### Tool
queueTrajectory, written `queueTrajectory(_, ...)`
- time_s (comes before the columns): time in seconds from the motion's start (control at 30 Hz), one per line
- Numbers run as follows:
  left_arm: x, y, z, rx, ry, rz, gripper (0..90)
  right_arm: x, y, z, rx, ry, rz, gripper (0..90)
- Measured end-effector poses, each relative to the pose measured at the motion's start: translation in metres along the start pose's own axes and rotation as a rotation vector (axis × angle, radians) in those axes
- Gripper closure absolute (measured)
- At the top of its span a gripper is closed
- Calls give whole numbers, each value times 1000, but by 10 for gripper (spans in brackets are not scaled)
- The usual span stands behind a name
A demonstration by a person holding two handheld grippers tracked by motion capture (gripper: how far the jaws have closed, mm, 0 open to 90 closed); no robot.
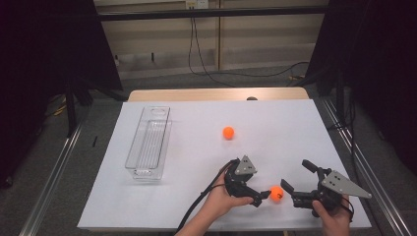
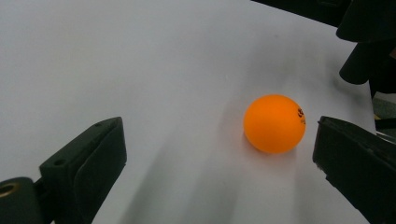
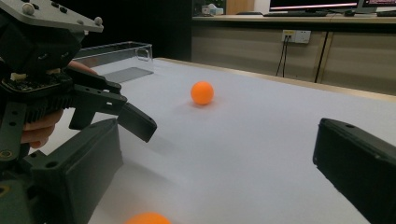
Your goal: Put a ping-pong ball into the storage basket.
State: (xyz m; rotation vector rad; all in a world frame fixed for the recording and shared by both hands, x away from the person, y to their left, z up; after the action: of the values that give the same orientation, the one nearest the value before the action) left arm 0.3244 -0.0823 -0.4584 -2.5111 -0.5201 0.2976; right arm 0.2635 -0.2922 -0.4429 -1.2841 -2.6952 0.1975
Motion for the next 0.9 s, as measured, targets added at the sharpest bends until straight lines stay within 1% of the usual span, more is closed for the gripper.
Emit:
queueTrajectory(0.27, -2, 3, 1, 25, 12, 2, 33, 0, 0, 0, 0, 2, 1, 8)
queueTrajectory(0.4, -3, 5, 1, 29, 11, 8, 37, 0, 0, 0, 2, 0, -2, 8)
queueTrajectory(0.47, -4, 5, 0, 34, 21, 7, 39, 0, 1, 0, 2, 1, 0, 8)
queueTrajectory(0.57, -6, 6, -1, 27, 21, 11, 42, 0, 0, 0, 1, -1, -1, 8)
queueTrajectory(0.77, -8, 8, -4, 42, 40, 19, 44, 0, 1, 0, 1, 1, 1, 9)
queueTrajectory(0.9, -10, 10, -5, 51, 41, 21, 47, 0, 0, 0, 2, 1, 1, 9)
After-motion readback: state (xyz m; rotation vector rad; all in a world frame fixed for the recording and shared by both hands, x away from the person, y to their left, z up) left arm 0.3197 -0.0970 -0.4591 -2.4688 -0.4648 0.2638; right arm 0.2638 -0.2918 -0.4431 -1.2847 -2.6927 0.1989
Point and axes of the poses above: each handheld gripper's, and its own axes: y roughly forward along the jaws, z roughly out of its underside, x roughly to its left, the point moved 3 cm from there along y, roughly forward along the jaws, and after that the axes turned 7 degrees about -z, right-handed, at the moved point
